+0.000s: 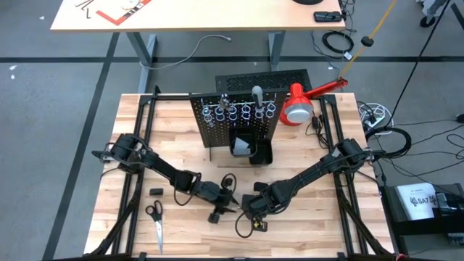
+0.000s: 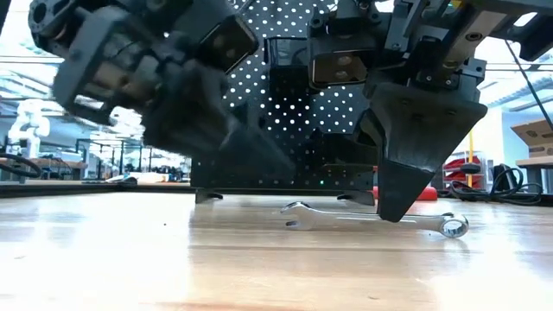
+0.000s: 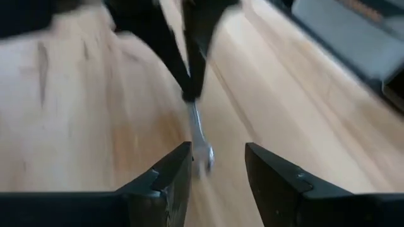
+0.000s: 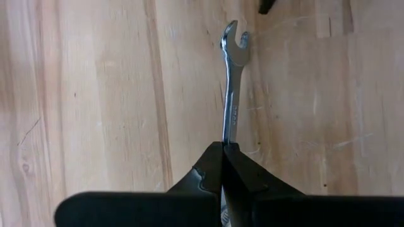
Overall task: Hang tools onto peg board
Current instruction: Hang the wrench on the pegboard
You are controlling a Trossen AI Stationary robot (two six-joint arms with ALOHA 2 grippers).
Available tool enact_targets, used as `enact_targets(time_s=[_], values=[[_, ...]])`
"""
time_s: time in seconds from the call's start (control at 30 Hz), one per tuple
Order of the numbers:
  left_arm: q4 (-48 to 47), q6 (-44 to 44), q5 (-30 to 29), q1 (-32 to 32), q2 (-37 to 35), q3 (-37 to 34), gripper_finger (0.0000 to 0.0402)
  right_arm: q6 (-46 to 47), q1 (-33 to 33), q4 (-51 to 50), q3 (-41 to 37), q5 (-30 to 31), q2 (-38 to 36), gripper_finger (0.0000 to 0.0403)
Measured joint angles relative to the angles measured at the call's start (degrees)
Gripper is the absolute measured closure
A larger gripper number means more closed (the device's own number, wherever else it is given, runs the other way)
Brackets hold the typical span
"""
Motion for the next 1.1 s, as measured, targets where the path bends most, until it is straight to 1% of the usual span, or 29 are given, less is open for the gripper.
enact_targets(time_s=[0.13, 0.23, 0.3, 0.5, 0.63, 0.9, 1.1], values=[[-3.0, 0.6, -0.7, -0.3, 0.4, 0.0, 0.0244, 0.0, -0.1, 0.0, 0.0, 0.0, 0.0, 0.0403], [-2.8, 0.5, -3.8, -0.3, 0.4, 0.0, 0.0245, 0.0, -0.3, 0.0, 0.0, 0.0, 0.0, 0.0403], [-2.8, 0.5, -4.3, -0.3, 0.4, 0.0, 0.0245, 0.0, -0.5, 0.0, 0.0, 0.0, 0.0, 0.0403], [-2.6, 0.2, -4.4, -0.3, 0.4, 0.0, 0.0245, -0.3, -1.1, 0.0, 0.0, 0.0, 0.0, 0.0403], [-2.6, 0.2, -2.0, -0.3, 0.4, 0.0, 0.0245, -0.6, -1.5, 0.0, 0.0, 0.0, 0.0, 0.0403], [-2.8, 0.1, -2.0, -0.3, 0.4, 0.0, 0.0245, -1.6, -2.1, 0.1, 0.0, 0.0, 0.0, 0.0403], [-3.2, -0.9, -6.0, -0.3, 0.4, 0.0, 0.0245, -2.3, -2.7, 0.7, 0.0, -0.1, -0.1, 0.0403]])
